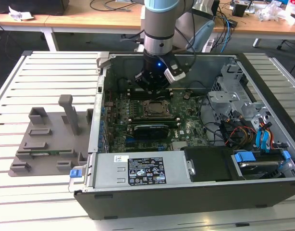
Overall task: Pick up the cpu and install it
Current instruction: 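Install the first cpu locking lever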
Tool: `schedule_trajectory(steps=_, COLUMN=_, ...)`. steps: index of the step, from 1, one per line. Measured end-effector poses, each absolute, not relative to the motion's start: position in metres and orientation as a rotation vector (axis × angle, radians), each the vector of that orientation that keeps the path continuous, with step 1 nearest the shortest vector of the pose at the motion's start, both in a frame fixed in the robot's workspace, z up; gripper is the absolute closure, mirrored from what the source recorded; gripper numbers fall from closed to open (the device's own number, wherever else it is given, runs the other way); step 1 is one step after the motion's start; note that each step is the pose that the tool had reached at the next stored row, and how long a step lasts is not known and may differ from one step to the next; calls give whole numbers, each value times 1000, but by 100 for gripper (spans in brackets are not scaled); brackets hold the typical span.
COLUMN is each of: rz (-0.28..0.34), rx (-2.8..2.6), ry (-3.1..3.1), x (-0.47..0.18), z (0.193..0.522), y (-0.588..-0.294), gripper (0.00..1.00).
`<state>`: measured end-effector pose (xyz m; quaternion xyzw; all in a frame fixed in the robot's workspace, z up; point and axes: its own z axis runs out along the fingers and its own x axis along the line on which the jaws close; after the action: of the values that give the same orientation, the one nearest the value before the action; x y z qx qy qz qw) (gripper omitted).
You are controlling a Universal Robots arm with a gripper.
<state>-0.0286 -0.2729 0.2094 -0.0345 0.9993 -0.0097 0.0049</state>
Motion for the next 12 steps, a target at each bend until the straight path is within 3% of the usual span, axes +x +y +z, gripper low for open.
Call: schedule_trajectory(steps=12, rz=-30, rx=-108, ry=3130, x=-17, z=206, y=-273, gripper=89)
